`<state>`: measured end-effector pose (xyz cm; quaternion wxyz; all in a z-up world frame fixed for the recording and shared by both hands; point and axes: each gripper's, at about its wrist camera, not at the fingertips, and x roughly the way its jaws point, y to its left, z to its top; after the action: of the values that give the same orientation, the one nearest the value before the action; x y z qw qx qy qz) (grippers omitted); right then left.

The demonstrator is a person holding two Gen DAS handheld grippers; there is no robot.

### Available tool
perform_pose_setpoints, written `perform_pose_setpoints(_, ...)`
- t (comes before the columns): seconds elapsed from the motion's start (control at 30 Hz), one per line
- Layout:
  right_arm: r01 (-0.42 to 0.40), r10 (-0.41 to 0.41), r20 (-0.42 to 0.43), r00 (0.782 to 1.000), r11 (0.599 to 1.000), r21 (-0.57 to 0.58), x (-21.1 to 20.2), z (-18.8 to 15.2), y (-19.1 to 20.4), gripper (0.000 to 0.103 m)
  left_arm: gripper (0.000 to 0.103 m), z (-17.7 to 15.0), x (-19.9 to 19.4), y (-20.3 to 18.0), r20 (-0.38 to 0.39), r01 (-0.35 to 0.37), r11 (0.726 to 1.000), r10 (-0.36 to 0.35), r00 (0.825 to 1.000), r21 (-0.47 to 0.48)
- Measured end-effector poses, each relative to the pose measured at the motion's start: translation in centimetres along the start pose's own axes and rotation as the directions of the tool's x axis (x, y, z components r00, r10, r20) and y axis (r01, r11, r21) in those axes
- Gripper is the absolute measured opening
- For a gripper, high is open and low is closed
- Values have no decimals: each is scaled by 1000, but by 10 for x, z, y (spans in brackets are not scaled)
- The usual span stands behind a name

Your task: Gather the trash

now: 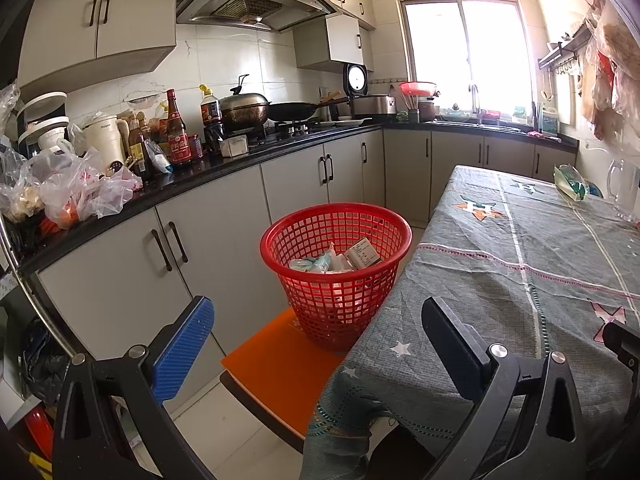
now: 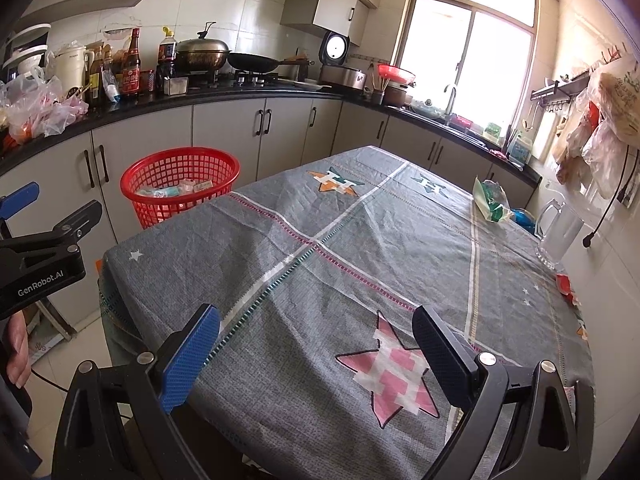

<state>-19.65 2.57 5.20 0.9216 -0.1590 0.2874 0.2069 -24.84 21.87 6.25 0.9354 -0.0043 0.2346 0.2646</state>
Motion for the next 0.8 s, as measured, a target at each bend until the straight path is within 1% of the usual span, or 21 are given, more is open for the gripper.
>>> perform_pose_setpoints(0.63,-1,1,-8,1000,1000,-4,4,-2,1,99,103,-1,2,1,-3,-2,1000,2,1000,2)
perform_pose_setpoints(0.8,-10,11,-16,1000,1000,6,8,-5,-1,99,103,1,4,-1,-5,19,1000,-19,1000,4)
